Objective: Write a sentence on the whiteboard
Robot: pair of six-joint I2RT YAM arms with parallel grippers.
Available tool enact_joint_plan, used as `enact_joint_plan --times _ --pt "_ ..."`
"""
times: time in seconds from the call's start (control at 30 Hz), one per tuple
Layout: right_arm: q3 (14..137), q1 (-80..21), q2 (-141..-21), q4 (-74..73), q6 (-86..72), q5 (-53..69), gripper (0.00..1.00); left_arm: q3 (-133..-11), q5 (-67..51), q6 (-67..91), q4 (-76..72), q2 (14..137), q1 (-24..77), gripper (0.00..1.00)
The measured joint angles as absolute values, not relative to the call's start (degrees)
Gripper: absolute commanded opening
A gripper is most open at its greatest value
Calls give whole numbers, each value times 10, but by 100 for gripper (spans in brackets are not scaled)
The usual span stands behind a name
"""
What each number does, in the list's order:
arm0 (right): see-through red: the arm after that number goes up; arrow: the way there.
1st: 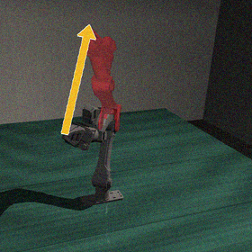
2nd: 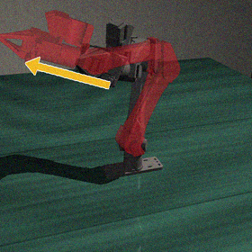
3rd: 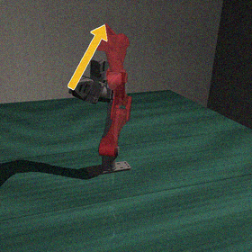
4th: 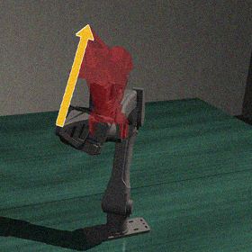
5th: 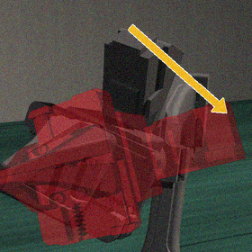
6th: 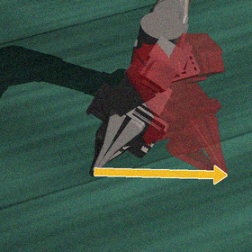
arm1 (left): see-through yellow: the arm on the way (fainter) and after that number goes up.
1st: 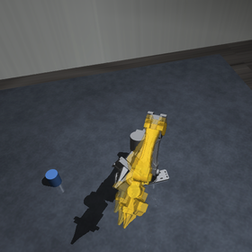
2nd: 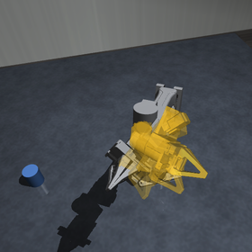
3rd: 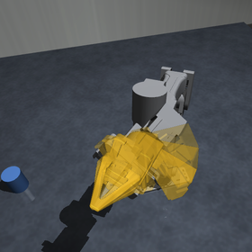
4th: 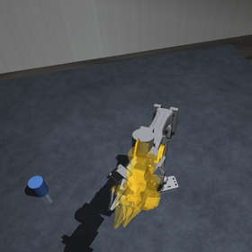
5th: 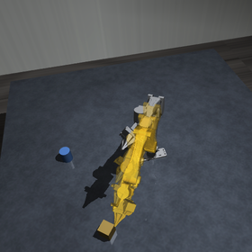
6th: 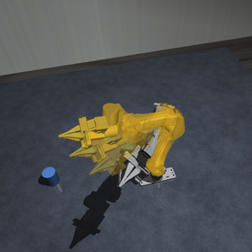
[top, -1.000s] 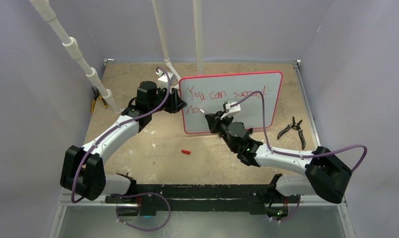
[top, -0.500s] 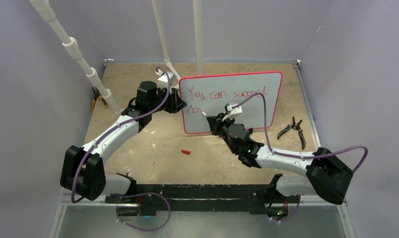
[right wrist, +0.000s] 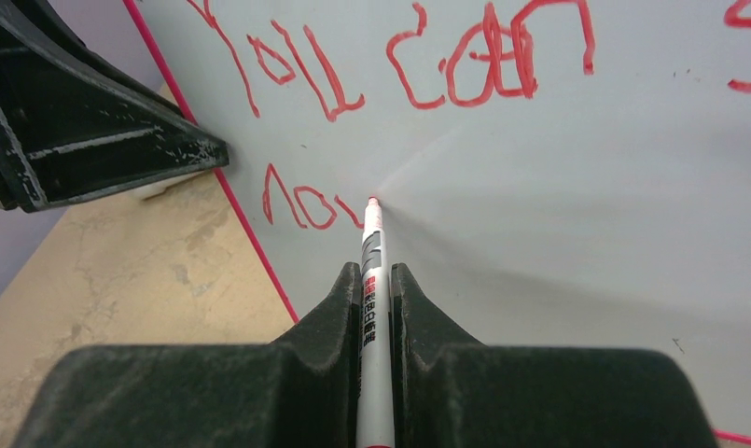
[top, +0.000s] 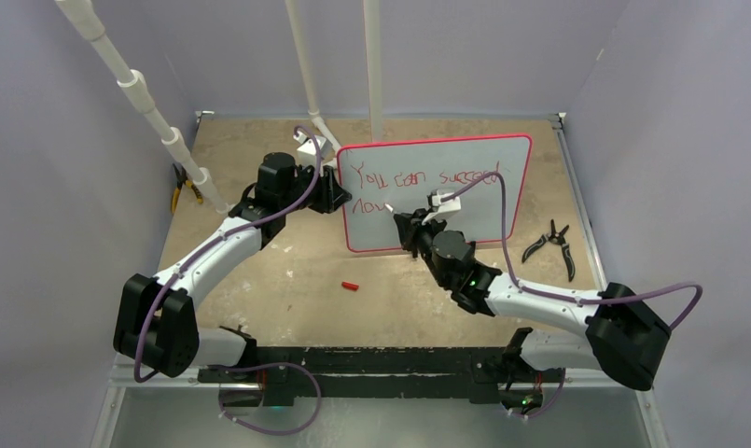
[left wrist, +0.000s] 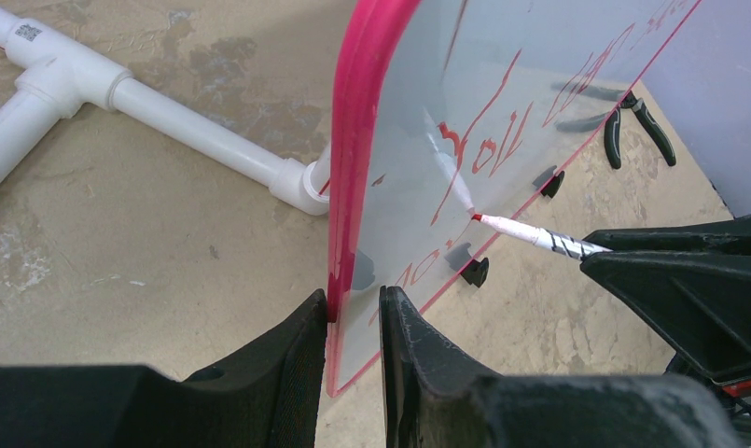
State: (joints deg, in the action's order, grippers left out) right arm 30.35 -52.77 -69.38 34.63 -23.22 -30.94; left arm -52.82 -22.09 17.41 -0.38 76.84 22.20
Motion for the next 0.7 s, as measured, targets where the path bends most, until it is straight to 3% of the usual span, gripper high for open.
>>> enact_joint_plan --times 0.7 --pt "290 -527 -677 319 -249 -325 0 -528 -221 174 -4 768 222 25"
